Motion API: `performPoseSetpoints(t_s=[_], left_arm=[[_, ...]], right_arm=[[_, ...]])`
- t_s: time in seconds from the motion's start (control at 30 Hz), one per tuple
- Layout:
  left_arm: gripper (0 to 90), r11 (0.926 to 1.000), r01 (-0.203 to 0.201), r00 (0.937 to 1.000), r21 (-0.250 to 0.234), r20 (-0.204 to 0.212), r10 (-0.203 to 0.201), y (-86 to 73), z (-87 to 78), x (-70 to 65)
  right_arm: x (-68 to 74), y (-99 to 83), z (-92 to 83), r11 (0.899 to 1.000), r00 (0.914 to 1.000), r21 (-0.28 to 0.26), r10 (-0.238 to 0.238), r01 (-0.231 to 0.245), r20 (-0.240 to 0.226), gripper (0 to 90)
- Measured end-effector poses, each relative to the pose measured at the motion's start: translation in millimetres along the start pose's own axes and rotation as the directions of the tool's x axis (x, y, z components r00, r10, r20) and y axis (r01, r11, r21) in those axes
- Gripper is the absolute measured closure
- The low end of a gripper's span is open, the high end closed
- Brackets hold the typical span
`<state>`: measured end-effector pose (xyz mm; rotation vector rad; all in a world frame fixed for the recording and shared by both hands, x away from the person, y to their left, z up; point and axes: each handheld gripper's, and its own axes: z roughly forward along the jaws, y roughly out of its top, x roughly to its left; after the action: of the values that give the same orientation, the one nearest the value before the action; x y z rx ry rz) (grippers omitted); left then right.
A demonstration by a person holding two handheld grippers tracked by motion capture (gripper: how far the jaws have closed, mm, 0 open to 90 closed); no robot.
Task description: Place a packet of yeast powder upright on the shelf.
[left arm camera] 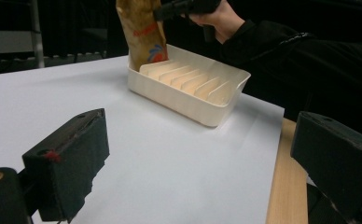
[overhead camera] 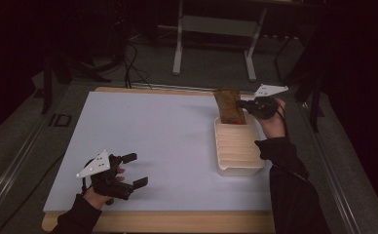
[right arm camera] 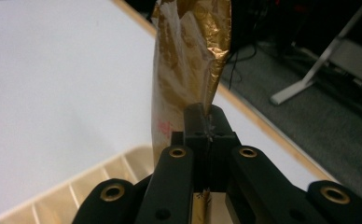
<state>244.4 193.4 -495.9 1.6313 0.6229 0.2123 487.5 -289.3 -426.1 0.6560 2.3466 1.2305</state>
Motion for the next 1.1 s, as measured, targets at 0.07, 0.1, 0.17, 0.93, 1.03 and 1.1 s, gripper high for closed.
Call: performPoseSetpoints(t_s=[0.07, 0.1, 0.17, 0.93, 1.03, 1.1], left_arm=[[5.1, 1.0, -0.005, 1.0, 0.007, -0.002, 0.005, 0.1, 0.5, -0.3], [5.1, 0.9999, -0.008, 1.0, 0.008, 0.001, 0.008, 0.1, 0.6, -0.6], [5.1, 0.9999, -0.008, 1.0, 0.009, 0.004, 0.008, 0.3, 1.0, -0.9], [5.0, 0.9994, -0.033, 0.9994, 0.011, 0.004, 0.033, 1.7, 3.0, -4.4], [5.0, 0.9992, -0.037, 0.9993, 0.018, 0.002, 0.037, 1.3, 3.7, -4.4], [5.0, 0.9991, -0.038, 0.9993, 0.019, 0.002, 0.038, 1.4, 4.0, -4.7]], right_arm=[[0.3, -5.8, 1.6, 1.0, 1.0, 0.015, 0.009, -0.009, -0.002, 89.9], [-0.7, -8.1, 0.7, 1.0, 0.9998, 0.005, 0.02, -0.02, -0.009, 89.7], [-2.3, -12.5, -2.4, 0.999, 0.9989, -0.003, 0.046, -0.046, -0.002, 89.7], [26.8, -30.3, -52.3, 0.958, 0.9452, -0.023, 0.285, -0.285, 0.159, 55.6], [35.9, -31.6, -57.0, 0.96, 0.9458, -0.029, 0.279, -0.278, 0.167, 54.7], [41.3, -32.1, -60.6, 0.959, 0.9444, -0.04, 0.282, -0.279, 0.17, 53.5]])
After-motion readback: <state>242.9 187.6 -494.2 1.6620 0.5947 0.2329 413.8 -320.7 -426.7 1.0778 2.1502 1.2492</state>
